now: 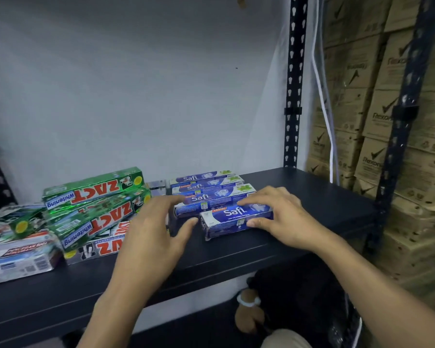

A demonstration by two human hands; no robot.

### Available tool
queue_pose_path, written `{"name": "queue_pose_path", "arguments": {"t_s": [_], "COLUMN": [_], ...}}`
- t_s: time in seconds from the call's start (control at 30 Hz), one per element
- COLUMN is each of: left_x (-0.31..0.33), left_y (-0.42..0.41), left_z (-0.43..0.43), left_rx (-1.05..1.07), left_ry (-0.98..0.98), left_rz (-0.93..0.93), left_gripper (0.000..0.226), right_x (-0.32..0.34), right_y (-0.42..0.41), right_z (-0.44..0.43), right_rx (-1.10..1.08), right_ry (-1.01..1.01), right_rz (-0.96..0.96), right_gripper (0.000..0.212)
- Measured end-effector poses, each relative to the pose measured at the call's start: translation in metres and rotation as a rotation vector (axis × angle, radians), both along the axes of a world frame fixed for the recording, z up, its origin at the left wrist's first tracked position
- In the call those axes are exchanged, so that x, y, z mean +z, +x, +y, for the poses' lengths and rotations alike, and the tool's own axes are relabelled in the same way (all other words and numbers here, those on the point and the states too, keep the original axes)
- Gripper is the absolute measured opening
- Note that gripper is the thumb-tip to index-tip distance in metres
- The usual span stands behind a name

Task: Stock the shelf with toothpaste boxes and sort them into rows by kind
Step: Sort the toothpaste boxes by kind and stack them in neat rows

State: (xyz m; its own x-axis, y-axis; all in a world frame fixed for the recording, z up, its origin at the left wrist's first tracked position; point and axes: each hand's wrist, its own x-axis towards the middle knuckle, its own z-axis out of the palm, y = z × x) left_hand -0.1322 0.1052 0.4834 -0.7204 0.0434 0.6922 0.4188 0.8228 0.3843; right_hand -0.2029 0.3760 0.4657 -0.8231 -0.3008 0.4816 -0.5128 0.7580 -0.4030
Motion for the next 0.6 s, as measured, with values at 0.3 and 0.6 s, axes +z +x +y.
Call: {"name": "queue_pose_path", "arguments": {"t_s": [0.3, 0.6], "left_x": [-0.024, -0.023], "left_y": [-0.009, -0.014], "left_z": [-0.050, -0.048], "left_rx": [0.175, 0.134], "left_ry": [-0.130, -0.102], "left_rz": [-0.091, -0.063], "left_gripper": [0.030, 0.029], "right_x": [-0.004, -0.008], "right_y": [-0.010, -0.011], "right_z": [-0.037, -0.051], "right_rx": [-0.065, -0.089], "right_ry": [0.069, 0.034], "right_rz": [0.016, 0.045], "right_gripper": [0.039, 0.044]}}
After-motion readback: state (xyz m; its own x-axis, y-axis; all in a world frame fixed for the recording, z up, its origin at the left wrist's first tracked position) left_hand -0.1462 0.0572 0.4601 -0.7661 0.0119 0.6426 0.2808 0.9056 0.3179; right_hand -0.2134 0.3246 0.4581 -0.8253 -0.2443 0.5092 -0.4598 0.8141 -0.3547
